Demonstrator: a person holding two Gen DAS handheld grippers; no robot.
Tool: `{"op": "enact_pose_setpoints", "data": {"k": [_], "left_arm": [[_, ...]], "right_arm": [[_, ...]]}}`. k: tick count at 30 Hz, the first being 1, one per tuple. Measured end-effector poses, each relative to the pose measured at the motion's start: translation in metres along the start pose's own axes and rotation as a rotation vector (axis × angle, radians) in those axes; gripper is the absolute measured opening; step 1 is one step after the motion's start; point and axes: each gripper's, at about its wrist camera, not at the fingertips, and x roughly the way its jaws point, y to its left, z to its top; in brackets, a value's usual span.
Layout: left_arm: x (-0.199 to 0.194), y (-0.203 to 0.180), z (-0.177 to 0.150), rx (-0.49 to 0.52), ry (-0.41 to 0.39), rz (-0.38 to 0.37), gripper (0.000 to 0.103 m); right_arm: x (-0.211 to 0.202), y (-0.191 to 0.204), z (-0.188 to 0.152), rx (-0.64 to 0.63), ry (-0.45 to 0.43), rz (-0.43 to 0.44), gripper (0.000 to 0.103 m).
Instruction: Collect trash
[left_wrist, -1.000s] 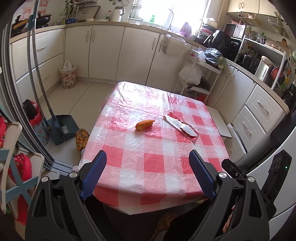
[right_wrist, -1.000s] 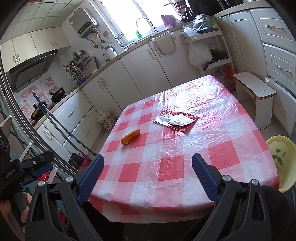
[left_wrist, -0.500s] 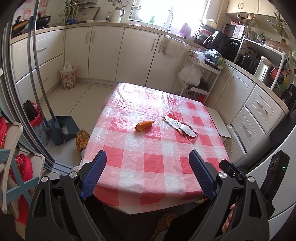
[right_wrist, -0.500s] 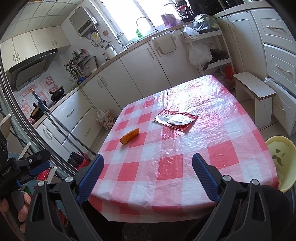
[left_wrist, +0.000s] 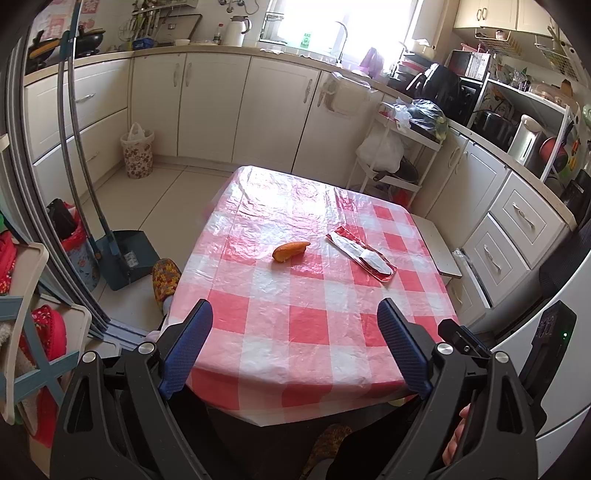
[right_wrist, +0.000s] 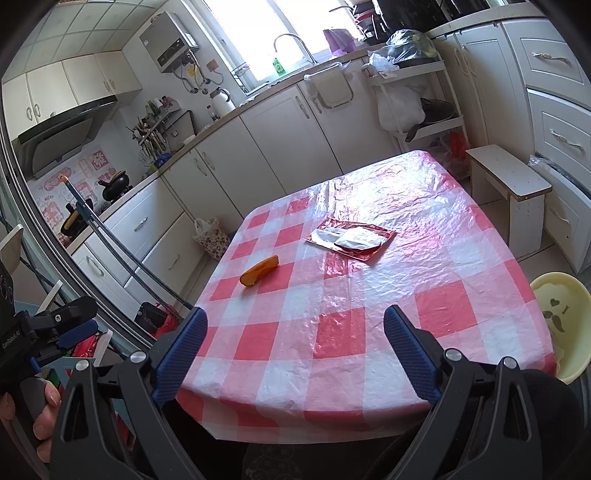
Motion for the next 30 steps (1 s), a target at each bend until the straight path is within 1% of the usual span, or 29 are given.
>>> {"op": "enact_pose_setpoints", "data": {"k": [30], "left_arm": [[-0.0010, 0.0007, -0.0015, 0.000, -0.001, -0.001, 0.087]], "right_arm": [[0.0003, 0.0010, 0.0007, -0.014, 0.003, -0.001, 0.092]]}}
